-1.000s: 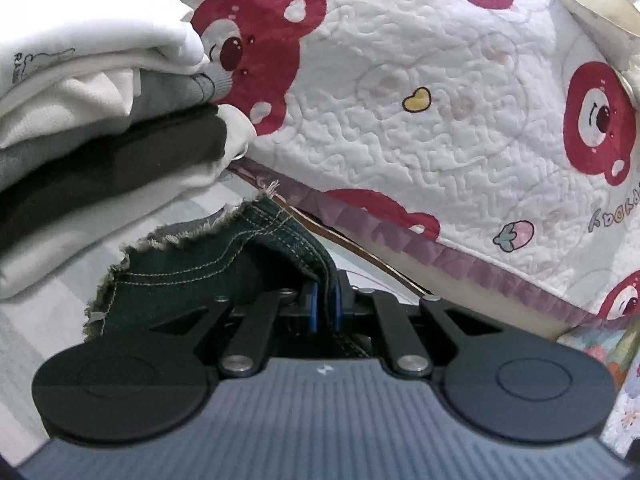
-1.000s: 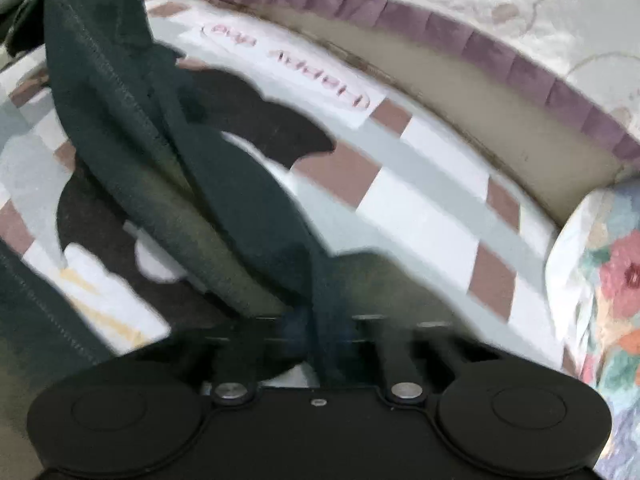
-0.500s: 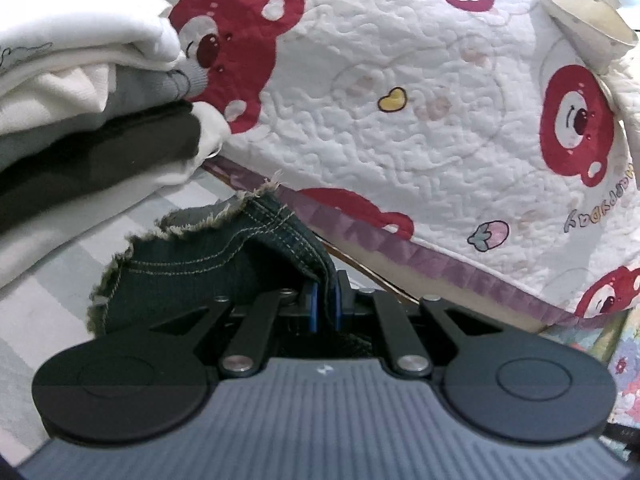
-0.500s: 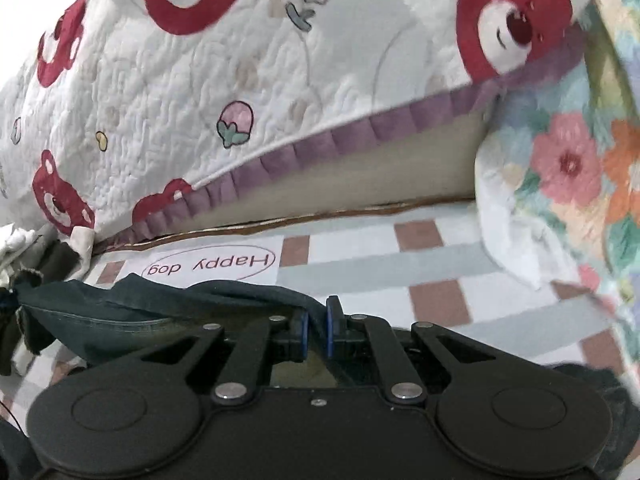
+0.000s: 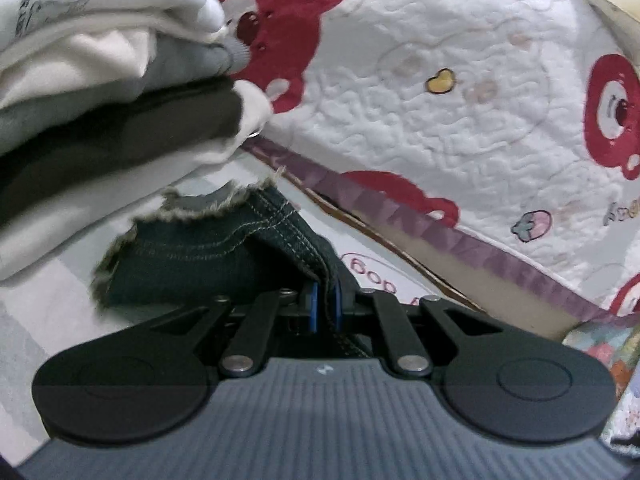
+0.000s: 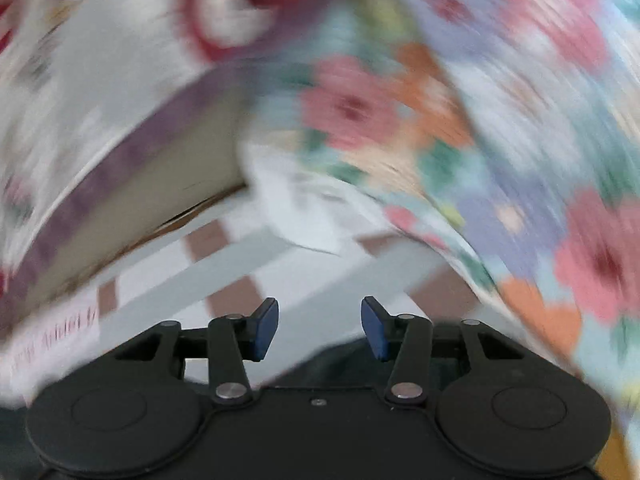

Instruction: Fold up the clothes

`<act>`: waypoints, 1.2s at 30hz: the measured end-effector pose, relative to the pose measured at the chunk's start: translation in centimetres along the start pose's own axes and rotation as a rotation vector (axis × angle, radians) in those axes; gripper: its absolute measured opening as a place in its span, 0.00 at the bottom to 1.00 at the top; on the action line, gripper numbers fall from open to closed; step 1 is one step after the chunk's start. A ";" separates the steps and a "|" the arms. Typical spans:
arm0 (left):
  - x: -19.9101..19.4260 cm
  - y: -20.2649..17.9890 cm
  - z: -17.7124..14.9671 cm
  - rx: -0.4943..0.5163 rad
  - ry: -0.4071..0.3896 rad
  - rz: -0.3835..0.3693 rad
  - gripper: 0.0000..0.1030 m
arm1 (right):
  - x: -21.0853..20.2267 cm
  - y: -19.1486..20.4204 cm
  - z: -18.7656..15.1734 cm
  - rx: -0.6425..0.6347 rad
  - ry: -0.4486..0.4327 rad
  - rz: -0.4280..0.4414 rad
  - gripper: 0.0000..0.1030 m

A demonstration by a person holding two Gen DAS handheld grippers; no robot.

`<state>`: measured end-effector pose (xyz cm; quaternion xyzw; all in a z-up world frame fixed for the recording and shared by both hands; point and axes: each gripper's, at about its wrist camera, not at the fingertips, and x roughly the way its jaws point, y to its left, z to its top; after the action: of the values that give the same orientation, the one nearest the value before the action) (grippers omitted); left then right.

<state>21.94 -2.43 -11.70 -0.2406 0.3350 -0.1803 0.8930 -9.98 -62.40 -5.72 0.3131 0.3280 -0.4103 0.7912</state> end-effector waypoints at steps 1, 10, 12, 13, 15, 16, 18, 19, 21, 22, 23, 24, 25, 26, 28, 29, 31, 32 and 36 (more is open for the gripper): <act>0.0 0.1 0.0 -0.004 -0.001 -0.002 0.07 | 0.1 -1.7 -0.2 0.069 0.019 -0.005 0.50; 0.0 -0.7 -0.1 0.044 -0.022 0.012 0.07 | 2.2 -9.1 -2.5 0.338 0.135 -0.067 0.51; 0.0 -0.9 -0.1 0.042 -0.021 0.018 0.07 | 3.0 -9.6 -3.0 0.366 0.142 -0.054 0.51; 0.1 -0.8 -0.1 0.041 -0.020 0.019 0.07 | 3.4 -9.5 -3.1 0.378 0.141 -0.025 0.51; 0.4 -0.6 -0.2 0.037 -0.018 0.022 0.07 | 4.4 -9.2 -3.3 0.404 0.141 0.032 0.54; 0.5 -0.5 -0.2 0.035 -0.016 0.023 0.07 | 5.0 -8.9 -3.4 0.414 0.138 0.056 0.57; 0.7 -0.4 -0.2 0.040 -0.012 0.022 0.07 | 6.1 -8.3 -3.1 0.415 0.122 0.076 0.58; 0.8 -0.4 -0.1 0.043 -0.012 0.021 0.07 | 6.8 -8.0 -2.9 0.392 0.113 0.071 0.62; 1.0 -0.4 -0.1 0.053 -0.014 0.019 0.07 | 8.7 -7.6 -2.6 0.314 0.102 0.047 0.70; 1.0 -0.4 -0.1 0.061 -0.017 0.020 0.07 | 9.4 -7.4 -2.6 0.284 0.099 0.035 0.68; 1.1 -0.4 -0.1 0.068 -0.020 0.021 0.07 | 10.0 -7.3 -2.7 0.264 0.099 0.022 0.55; 1.1 -0.4 -0.1 0.076 -0.023 0.021 0.07 | 10.3 -7.1 -2.8 0.245 0.088 0.012 0.41; 1.0 -0.6 -0.1 0.090 -0.030 0.024 0.07 | 10.0 -6.8 -3.0 0.227 0.064 0.006 0.15; 0.8 -0.9 -0.1 0.108 -0.039 0.028 0.07 | 9.4 -6.3 -3.1 0.207 0.022 0.014 0.04; -0.2 -1.4 0.6 0.094 -0.061 0.002 0.07 | 7.1 -5.9 -3.0 0.201 -0.099 0.055 0.04; -0.8 -1.6 0.9 0.083 -0.072 -0.013 0.07 | 5.8 -5.9 -2.9 0.221 -0.152 0.080 0.04; -2.5 -2.5 1.8 0.106 -0.131 -0.027 0.07 | 3.8 -6.3 -2.2 0.243 -0.211 0.118 0.03; -3.5 -2.9 2.2 0.120 -0.164 -0.032 0.07 | 2.9 -6.3 -1.7 0.231 -0.236 0.125 0.03; -7.0 -3.6 3.7 0.151 -0.281 -0.064 0.07 | -0.5 -6.9 0.9 0.201 -0.380 0.147 0.01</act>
<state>18.90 -0.80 -3.71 -0.2063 0.1847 -0.1980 0.9403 -15.87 -66.04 -6.37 0.3303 0.1068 -0.4340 0.8314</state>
